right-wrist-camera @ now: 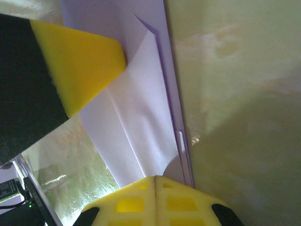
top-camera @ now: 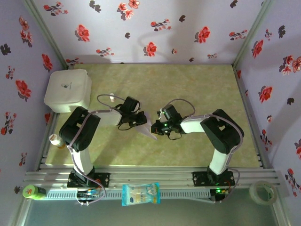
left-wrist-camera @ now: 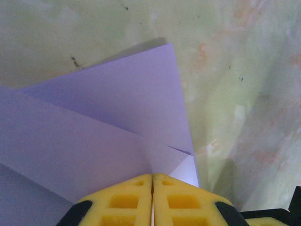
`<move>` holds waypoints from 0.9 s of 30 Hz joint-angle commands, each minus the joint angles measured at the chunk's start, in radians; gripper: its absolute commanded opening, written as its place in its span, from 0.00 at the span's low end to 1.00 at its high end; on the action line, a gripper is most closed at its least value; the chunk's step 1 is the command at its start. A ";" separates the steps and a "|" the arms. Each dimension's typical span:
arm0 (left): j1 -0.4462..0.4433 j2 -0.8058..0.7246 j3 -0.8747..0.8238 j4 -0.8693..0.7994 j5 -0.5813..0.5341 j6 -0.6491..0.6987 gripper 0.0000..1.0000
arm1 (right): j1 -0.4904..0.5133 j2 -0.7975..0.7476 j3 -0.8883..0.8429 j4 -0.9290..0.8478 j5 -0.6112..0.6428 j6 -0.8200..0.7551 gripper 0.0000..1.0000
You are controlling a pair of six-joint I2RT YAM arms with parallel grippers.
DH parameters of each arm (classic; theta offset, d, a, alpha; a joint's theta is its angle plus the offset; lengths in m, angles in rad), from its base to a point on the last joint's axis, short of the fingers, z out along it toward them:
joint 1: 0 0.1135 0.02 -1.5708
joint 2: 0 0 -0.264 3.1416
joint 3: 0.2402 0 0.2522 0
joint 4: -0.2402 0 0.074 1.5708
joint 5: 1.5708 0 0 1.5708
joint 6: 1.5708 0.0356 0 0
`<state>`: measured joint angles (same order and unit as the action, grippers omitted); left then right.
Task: Fold a paper plane with a square sheet of paper (pick it up from the middle)
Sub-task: Fourth fold the wing at the center of the table.
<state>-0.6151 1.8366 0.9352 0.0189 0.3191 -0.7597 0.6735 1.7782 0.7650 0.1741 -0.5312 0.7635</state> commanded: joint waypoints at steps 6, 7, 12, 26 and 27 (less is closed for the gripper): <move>0.006 0.030 -0.062 -0.002 -0.034 0.010 0.08 | 0.000 -0.059 0.041 -0.065 -0.046 0.063 0.03; 0.006 0.030 -0.062 -0.002 -0.035 0.011 0.08 | 0.001 -0.054 0.047 -0.058 -0.047 0.068 0.03; 0.006 0.033 -0.059 0.000 -0.030 0.010 0.08 | 0.009 0.024 0.096 -0.033 -0.045 0.088 0.05; 0.009 0.037 -0.072 -0.001 -0.036 0.013 0.08 | 0.006 0.031 -0.016 -0.066 0.000 0.056 0.07; 0.010 0.037 -0.074 -0.002 -0.035 0.013 0.08 | 0.007 0.015 -0.034 -0.062 -0.004 0.056 0.07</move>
<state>-0.6151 1.8359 0.9001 0.0971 0.3286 -0.7597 0.6758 1.8179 0.7994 0.1883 -0.5491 0.8307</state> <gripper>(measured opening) 0.077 0.070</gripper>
